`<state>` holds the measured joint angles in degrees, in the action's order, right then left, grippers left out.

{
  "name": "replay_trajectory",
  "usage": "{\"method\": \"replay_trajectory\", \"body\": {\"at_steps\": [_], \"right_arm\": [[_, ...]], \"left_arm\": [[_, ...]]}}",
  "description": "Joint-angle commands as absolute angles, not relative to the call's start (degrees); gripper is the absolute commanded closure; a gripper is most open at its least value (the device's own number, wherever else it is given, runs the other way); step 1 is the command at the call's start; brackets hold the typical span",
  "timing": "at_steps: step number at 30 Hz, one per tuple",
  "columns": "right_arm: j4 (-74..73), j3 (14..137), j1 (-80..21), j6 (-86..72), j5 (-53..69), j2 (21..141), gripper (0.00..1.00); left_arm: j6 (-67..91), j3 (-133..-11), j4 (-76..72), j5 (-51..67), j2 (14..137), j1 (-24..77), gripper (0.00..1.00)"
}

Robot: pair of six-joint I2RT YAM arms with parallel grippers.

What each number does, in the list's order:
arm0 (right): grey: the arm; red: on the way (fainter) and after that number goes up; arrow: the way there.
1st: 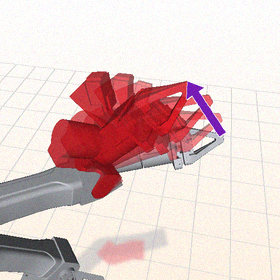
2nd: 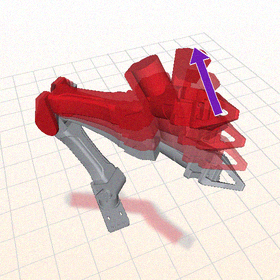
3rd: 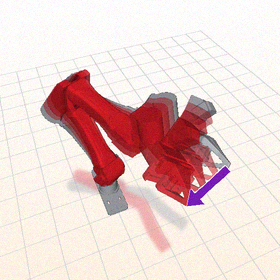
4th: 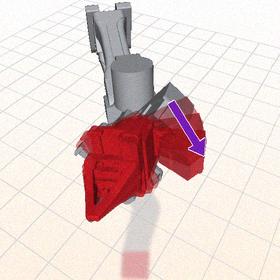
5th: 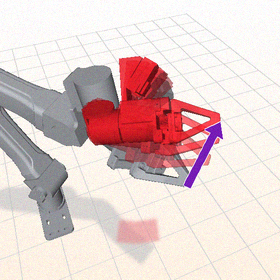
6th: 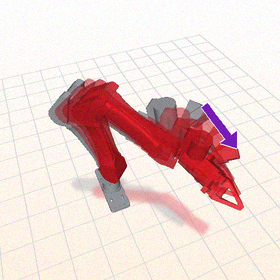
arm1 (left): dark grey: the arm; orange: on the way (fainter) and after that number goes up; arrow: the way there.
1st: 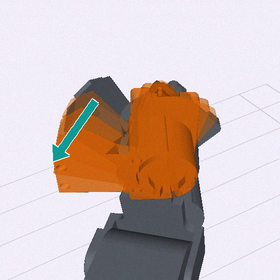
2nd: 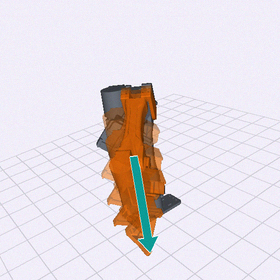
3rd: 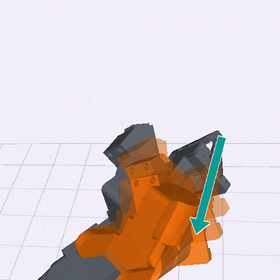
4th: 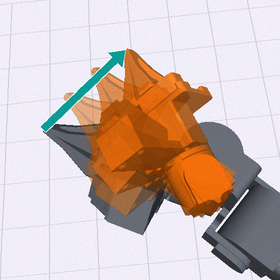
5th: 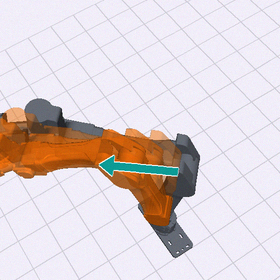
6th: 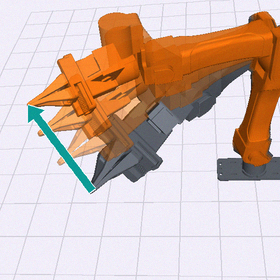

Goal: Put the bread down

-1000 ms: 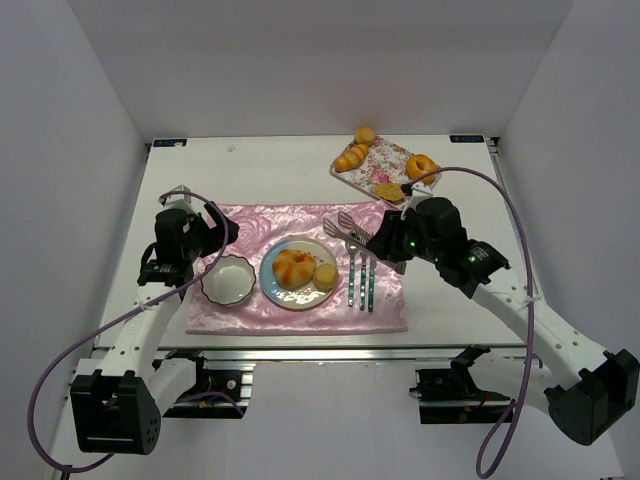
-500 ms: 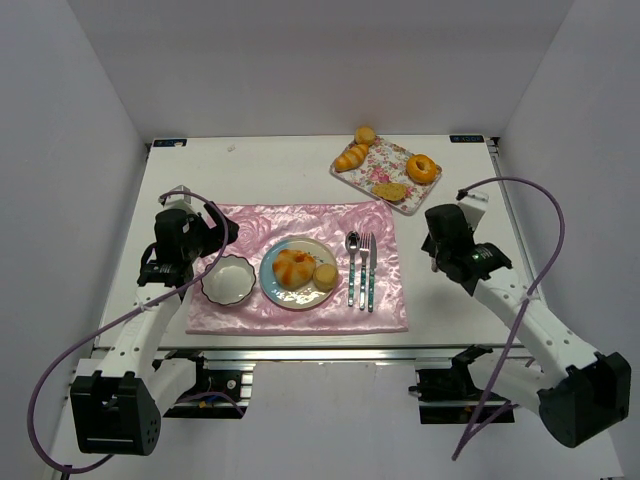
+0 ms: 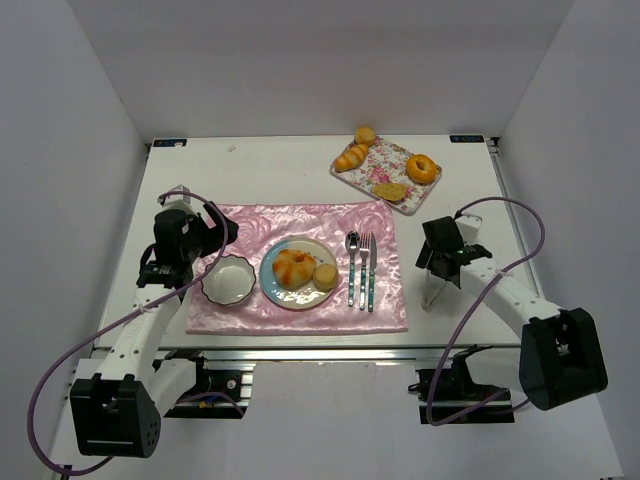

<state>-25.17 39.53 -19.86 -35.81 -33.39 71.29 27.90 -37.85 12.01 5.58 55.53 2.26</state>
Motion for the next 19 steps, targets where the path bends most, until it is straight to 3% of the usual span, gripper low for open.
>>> {"method": "replay_trajectory", "body": {"at_steps": [1,9,19], "right_arm": [[-24.2,41.9,-19.5,-35.5,-31.8,68.7,0.13],[-24.9,46.8,-19.6,-29.1,-25.1,55.9,0.11],[-20.7,43.6,-19.6,-28.3,-19.5,45.9,0.11]], "left_arm": [[27.7,-37.4,12.1,5.5,54.2,2.2,0.02],[28.0,-38.7,14.4,3.8,52.7,2.2,0.02],[29.5,-39.8,16.5,1.5,52.5,2.3,0.02]]}}
